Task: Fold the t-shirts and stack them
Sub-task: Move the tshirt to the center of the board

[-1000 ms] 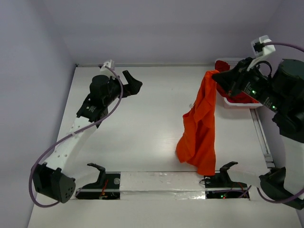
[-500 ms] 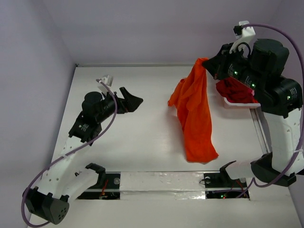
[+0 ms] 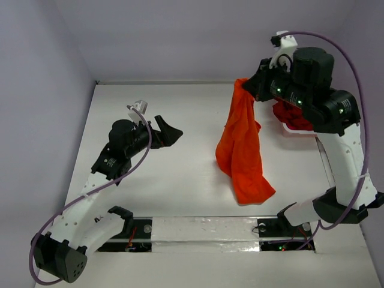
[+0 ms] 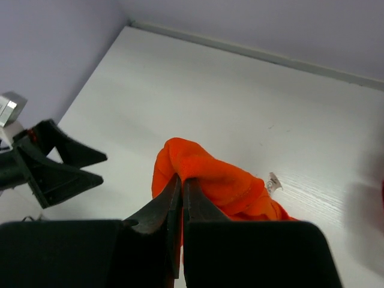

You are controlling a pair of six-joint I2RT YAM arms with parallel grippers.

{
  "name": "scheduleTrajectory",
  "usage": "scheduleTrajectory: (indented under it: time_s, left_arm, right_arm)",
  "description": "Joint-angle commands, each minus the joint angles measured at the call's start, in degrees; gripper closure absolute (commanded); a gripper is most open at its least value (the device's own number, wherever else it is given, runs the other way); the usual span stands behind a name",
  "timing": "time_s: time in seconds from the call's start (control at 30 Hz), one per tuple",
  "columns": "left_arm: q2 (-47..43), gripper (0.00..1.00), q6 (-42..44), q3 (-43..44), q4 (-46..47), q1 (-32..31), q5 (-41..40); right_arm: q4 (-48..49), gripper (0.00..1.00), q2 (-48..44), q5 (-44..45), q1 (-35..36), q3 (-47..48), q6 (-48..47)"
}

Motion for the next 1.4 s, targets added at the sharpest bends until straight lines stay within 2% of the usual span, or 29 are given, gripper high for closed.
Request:
scheduleTrajectory:
  time_s: [0.0,0.1,0.13,0.17,0.3,0.4,0.47,0.5,0.53,0.57,0.63,0.67,0.7,0.77,0.83,0.9,1.03,1.2,1.33,1.37]
  left_arm:
    - [-1.39,0.01,-0.49,2.5,5.22,-0.15,0.18]
    - [-1.39,0.01,-1.81,0.48,8.04,-0.15,0.45]
    - [-1.56,0.01,-2.07,-0.05,8.93,-0.15,0.62]
    - [-1.48,0.01,-2.34,-0.49,9.8,-0.15,0.62]
    - [-2.18,0.01,-2.52,-0.41,11.14,-0.68,-1.38]
    - [-5.25,0.01,-1.38,1.35,8.77,-0.68,-5.16]
    - [-7.35,0.01,1.25,5.38,5.88,-0.68,-12.18]
    - [-7.45,0.01,2.13,7.31,1.42,-0.68,-16.21]
    - [-7.19,0.01,2.93,11.33,-0.62,-0.68,-24.69]
    - [-5.71,0.01,3.72,13.29,-2.56,-0.68,-28.26]
    - [-3.6,0.01,4.69,18.29,-6.61,0.8,-36.51]
    - [-1.76,0.01,4.6,19.36,-7.23,0.81,-38.56]
    - [-1.13,0.01,3.56,20.07,-7.5,1.6,-42.32]
    - [-0.69,0.01,2.24,20.86,-7.15,2.21,-46.21]
    - [-0.34,0.01,2.49,20.6,-5.4,3.53,-49.89]
    - [1.24,0.01,3.29,21.22,-4.86,7.65,-49.83]
    - [3.88,0.01,3.11,25.07,-7.15,16.27,-44.12]
    - [3.88,0.01,3.98,28.51,-9.08,16.9,-47.45]
    - [3.71,0.01,3.2,28.34,-9.26,16.9,-46.67]
    - [3.53,0.01,2.94,28.07,-9.17,17.42,-46.31]
  right_arm:
    - [2.38,1.0,-1.99,-5.35,4.33,-0.22,-2.3]
    - [1.77,1.0,-3.14,-6.52,10.99,-5.31,-2.3]
    - [1.08,1.0,-3.31,-2.86,13.71,-6.11,-2.3]
    - [0.55,1.0,-3.4,-0.82,19.48,-6.82,-2.56]
    - [-1.22,1.0,-3.23,5.34,31.19,-9.63,-1.25]
    - [0.44,1.0,-2.62,8.87,36.92,-12.35,1.12]
    - [2.82,1.0,-1.39,9.22,38.52,-13.06,2.09]
    - [3.7,1.0,-0.77,9.13,38.53,-12.63,2.18]
    - [5.01,1.0,-0.16,8.79,39.22,-11.76,2.01]
    - [5.2,1.0,1.85,8.09,39.23,-10.44,1.66]
    - [2.93,1.0,5.28,7.03,39.75,-2.9,0.0]
    - [1.52,1.0,9.82,7.02,40.8,0.61,-0.88]
    - [-0.49,1.0,12.48,7.2,41.6,8.22,-1.76]
    - [-6.45,1.0,17.75,8.6,44.83,15.38,-4.05]
    - [-5.18,1.0,20.06,8.08,46.61,13.93,-3.97]
    - [-5.7,1.0,21.73,7.9,49.06,13.57,-3.18]
    - [-4.91,1.0,25.59,9.66,53.64,13.3,-2.13]
    - [-7.19,1.0,29.81,13.43,59.52,22.86,-1.86]
    - [-7.63,1.0,30.08,15.02,60.85,18.07,-1.95]
    - [-7.11,1.0,29.82,17.72,60.85,16.22,-2.21]
